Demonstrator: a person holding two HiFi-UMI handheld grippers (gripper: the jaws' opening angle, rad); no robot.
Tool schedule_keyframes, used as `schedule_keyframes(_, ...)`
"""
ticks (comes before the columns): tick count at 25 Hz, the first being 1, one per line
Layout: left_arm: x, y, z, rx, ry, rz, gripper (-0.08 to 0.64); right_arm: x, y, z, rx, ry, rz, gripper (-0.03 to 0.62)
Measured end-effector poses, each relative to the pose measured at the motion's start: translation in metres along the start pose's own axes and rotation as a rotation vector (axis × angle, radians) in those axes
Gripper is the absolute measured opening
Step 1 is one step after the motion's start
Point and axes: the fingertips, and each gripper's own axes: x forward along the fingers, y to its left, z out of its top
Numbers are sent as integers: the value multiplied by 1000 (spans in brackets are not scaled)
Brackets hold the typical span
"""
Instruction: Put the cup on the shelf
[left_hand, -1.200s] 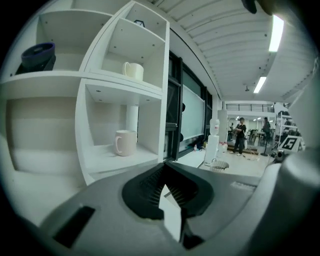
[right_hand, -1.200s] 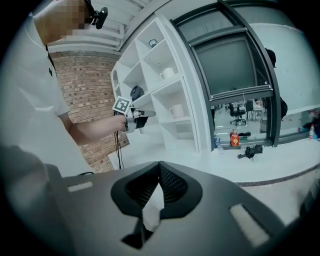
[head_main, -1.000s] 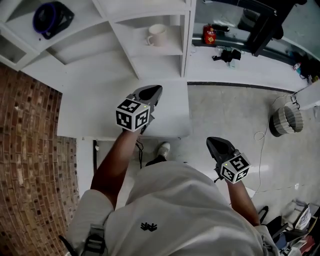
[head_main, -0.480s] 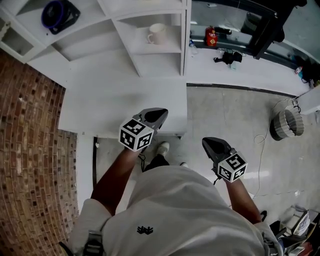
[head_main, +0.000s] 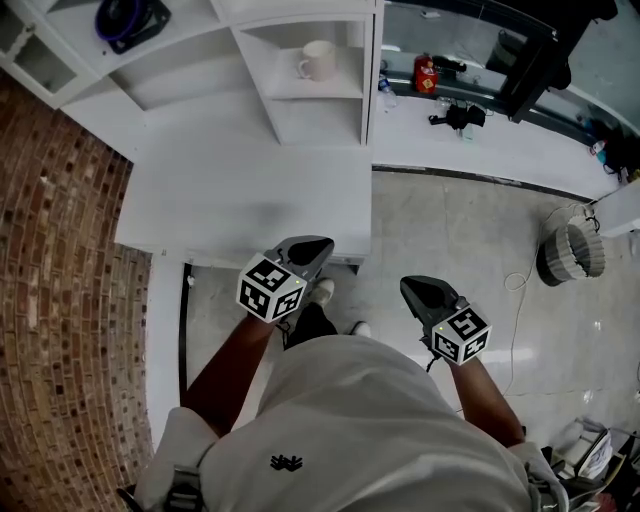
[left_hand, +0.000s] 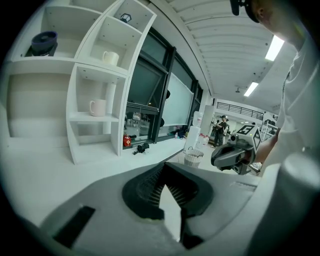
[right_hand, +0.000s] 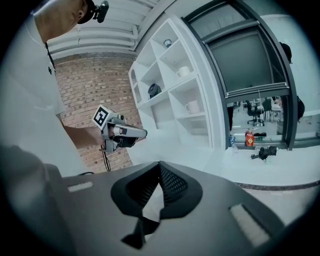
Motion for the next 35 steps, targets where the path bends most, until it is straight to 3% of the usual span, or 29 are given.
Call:
schedule_keyframes(8, -8, -26, -22, 0, 24, -4, 6, -6, 9, -3, -34, 7, 10, 11)
schedule_keyframes(35, -29, -47, -49, -8, 41, -1, 6, -7, 29, -2, -97, 8, 29, 11)
